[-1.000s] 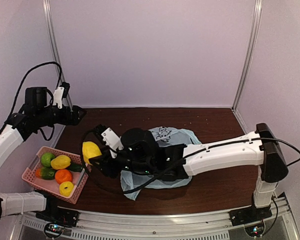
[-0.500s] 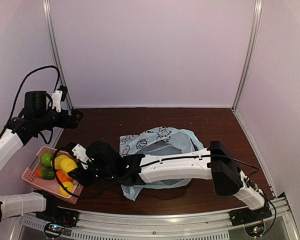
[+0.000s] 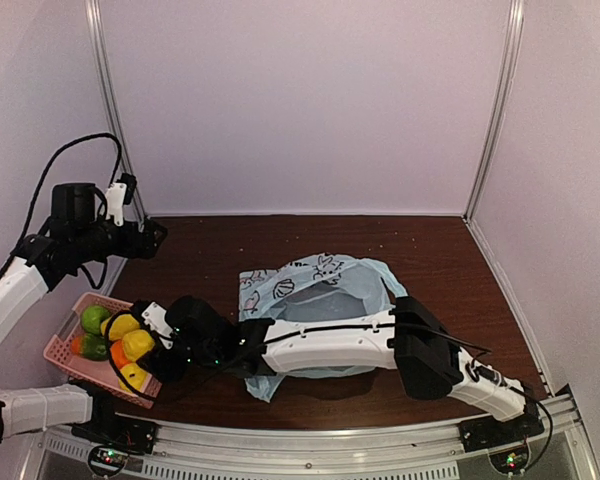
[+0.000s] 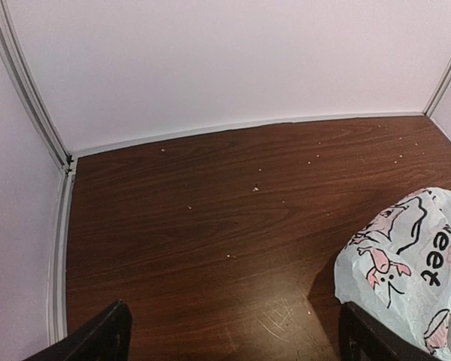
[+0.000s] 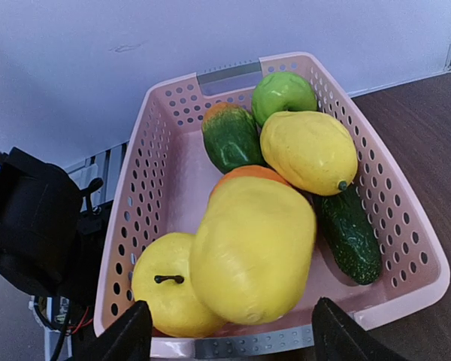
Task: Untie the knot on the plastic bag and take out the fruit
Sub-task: Place the fake fruit in the bin, then reset both arms
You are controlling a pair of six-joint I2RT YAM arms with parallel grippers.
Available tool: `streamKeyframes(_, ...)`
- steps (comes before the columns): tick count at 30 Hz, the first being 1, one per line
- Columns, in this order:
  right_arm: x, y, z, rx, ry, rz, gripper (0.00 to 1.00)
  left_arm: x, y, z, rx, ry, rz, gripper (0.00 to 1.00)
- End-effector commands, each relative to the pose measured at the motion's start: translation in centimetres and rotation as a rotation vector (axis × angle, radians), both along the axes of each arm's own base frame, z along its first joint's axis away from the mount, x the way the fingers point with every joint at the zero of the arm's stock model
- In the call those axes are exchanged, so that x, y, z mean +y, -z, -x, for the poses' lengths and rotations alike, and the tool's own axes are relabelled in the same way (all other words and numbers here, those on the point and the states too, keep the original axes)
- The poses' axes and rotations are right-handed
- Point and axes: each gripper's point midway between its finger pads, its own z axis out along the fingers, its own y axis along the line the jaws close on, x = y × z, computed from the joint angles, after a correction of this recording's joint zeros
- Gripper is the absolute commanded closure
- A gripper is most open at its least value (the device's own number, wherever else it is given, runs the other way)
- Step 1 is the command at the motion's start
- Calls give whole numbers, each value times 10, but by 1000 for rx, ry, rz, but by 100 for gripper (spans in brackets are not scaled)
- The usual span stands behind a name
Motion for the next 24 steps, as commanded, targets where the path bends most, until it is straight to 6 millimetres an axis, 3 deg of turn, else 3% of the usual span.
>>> streamKeyframes(1, -3, -12, -13, -17, 36, -3, 23, 3, 2, -6, -12, -17, 2, 2)
streamKeyframes(7, -5, -31, -12, -38, 25, -26, 16, 3, 5, -7, -2, -21, -2, 2)
streamKeyframes(12, -19, -67, -16, -77, 59, -49, 12, 4, 7, -8, 3, -25, -7, 3)
streamKeyframes(19, -82, -163, -25, -145, 170, -174, 2, 5, 15, -9, 27, -31, -16, 3)
streamKeyframes(24, -139, -178, -63, -169, 353, -101, 1, 9, 16, -10, 28, -49, -28, 3)
